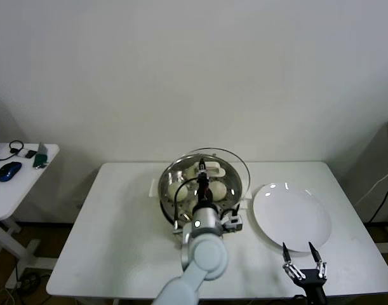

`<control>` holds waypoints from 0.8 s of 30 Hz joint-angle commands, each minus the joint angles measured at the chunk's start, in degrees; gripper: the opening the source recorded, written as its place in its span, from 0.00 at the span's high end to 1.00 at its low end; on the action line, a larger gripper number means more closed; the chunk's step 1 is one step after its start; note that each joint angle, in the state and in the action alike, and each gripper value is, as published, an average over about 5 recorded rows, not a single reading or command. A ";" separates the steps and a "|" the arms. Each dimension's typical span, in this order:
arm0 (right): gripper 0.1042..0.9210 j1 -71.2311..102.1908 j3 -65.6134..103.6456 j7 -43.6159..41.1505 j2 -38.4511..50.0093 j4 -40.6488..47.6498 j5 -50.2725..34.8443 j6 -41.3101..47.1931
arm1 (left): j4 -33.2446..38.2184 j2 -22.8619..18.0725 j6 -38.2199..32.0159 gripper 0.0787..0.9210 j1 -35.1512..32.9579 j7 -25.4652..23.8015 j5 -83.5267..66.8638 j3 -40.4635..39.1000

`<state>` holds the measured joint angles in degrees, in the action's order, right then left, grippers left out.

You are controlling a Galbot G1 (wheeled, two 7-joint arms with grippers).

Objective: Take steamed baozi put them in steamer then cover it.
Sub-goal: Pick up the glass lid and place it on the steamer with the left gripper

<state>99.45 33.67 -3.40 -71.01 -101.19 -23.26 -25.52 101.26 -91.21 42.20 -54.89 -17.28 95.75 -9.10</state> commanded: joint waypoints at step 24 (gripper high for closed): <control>0.12 -0.33 0.36 -0.16 -0.05 1.17 -0.66 -0.37 | -3.95 1.87 -0.38 0.93 -2.06 4.94 -0.47 2.96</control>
<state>99.10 34.07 -3.52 -71.00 -100.15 -23.81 -25.76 97.98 -89.71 41.90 -56.56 -13.45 95.42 -6.57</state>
